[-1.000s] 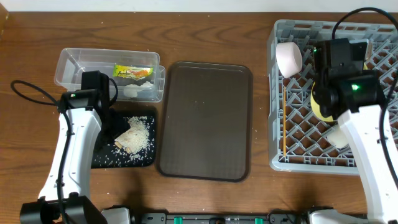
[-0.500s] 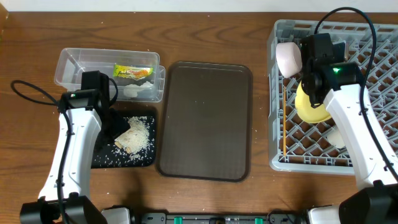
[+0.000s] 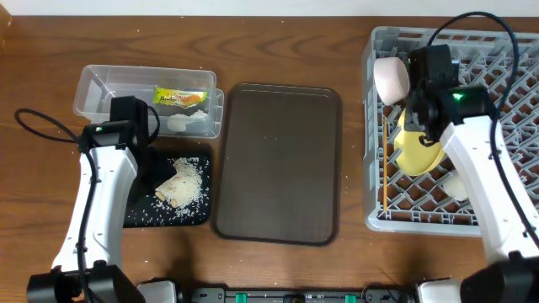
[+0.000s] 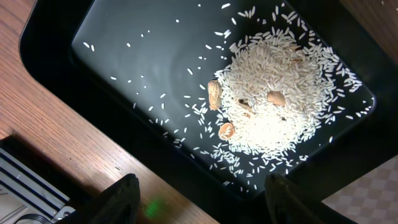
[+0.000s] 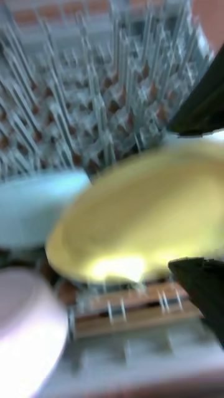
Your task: Sort waste into correct bins and load items into the dishwasher rack
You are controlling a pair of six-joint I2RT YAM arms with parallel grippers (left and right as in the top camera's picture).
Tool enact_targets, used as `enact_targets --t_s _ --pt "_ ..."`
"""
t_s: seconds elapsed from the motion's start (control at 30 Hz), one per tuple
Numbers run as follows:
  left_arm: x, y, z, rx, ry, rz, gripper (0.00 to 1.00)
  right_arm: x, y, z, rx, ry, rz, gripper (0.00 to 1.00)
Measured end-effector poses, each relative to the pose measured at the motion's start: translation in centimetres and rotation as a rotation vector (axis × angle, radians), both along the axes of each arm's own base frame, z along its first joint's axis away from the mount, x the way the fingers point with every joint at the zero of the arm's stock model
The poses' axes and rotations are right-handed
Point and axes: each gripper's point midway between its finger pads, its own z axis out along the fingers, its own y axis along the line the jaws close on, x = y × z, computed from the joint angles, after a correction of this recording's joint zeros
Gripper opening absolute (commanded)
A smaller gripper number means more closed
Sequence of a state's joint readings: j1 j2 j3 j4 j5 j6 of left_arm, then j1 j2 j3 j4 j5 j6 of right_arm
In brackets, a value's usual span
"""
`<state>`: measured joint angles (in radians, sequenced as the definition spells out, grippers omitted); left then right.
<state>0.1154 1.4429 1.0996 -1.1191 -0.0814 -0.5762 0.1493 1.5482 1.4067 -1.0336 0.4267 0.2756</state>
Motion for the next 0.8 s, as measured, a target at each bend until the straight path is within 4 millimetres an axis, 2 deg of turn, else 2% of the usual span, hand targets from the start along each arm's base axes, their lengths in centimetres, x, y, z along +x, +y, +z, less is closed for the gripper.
enact_targets --t_s 0.03,0.17,0.2,0.23,0.27,0.43,0.63,0.8 --pt "0.0 0.0 0.0 0.000 0.000 0.000 0.67 -0.3 0.6 0.3 0.046 -0.010 0.002 0.72" --pt "0.0 0.0 0.0 0.000 0.000 0.000 0.67 -2.5 2.2 2.2 0.193 -0.042 0.007 0.99" --pt "0.0 0.0 0.0 -0.002 0.001 -0.002 0.67 -3.3 2.3 2.7 0.223 -0.045 0.000 0.99" --pt "0.0 -0.2 0.0 -0.009 0.001 -0.013 0.73 -4.0 2.4 3.0 0.241 -0.039 0.004 0.99" --pt "0.1 -0.5 -0.1 -0.027 0.001 -0.038 0.75 -4.9 2.6 3.3 0.267 -0.028 0.006 0.99" --pt "0.5 -2.2 -0.1 -0.077 -0.004 -0.151 0.80 -7.6 3.8 2.8 0.357 0.062 0.021 0.99" --pt "0.6 -5.8 -0.1 -0.097 0.008 -0.379 0.88 -8.2 6.8 2.8 0.488 0.109 0.146 0.99" --pt "-0.9 -7.9 -0.2 -0.109 0.072 -0.509 0.91 -8.4 7.6 2.8 0.520 0.122 0.204 0.99"
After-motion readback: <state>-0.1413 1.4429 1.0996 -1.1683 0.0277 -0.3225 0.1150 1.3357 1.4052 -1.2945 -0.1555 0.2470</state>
